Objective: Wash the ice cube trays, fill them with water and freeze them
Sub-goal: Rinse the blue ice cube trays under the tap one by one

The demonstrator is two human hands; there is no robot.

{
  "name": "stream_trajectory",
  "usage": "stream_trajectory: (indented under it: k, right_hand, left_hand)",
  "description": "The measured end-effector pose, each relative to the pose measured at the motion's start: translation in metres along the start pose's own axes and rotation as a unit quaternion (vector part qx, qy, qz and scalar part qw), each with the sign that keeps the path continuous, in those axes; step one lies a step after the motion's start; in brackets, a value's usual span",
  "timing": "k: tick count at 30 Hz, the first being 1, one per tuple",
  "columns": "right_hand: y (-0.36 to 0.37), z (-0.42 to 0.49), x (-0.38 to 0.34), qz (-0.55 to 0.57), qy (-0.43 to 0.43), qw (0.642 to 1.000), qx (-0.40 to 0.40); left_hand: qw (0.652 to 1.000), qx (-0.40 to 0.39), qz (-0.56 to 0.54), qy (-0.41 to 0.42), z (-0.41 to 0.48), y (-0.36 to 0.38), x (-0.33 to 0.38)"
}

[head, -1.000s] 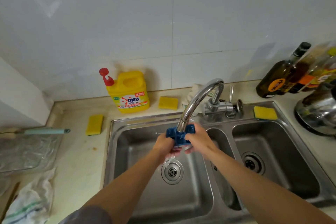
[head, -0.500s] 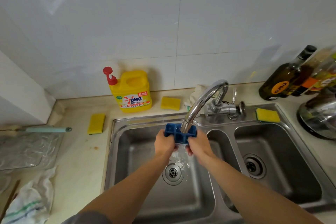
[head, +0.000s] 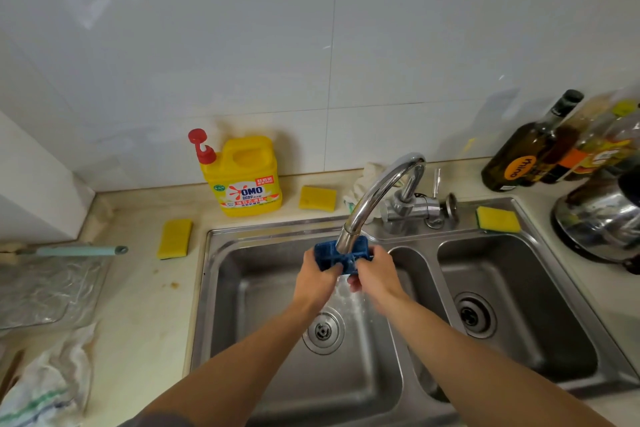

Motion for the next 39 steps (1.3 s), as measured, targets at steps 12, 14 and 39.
stream_trajectory:
  k: [12,14,39]
  right_hand:
    - [0.001,-0.007,-0.012,-0.124,-0.085,0.988,-0.022]
    - [0.001,-0.007,-0.01,-0.132,-0.077,0.988,-0.028]
    - [0.023,0.001,0.016,-0.015,0.083,0.992,-0.098]
  left_hand:
    - [0.995,0.028,0.094,-0.012,0.007,-0.013,-0.006]
    - [0.989,0.043,0.138,0.008,0.006,-0.014,-0.001]
    - [0.984,0.159,-0.071,-0.029,0.006,-0.024,0.002]
Point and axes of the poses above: each hand's wrist, its own z-axis towards the middle knuckle, its own y-axis out of the palm, x = y × z, the point moved 7 cm from there along z, towards the middle knuckle, and after that the axes turned 5 degrees about -x, right-handed, at the moved point
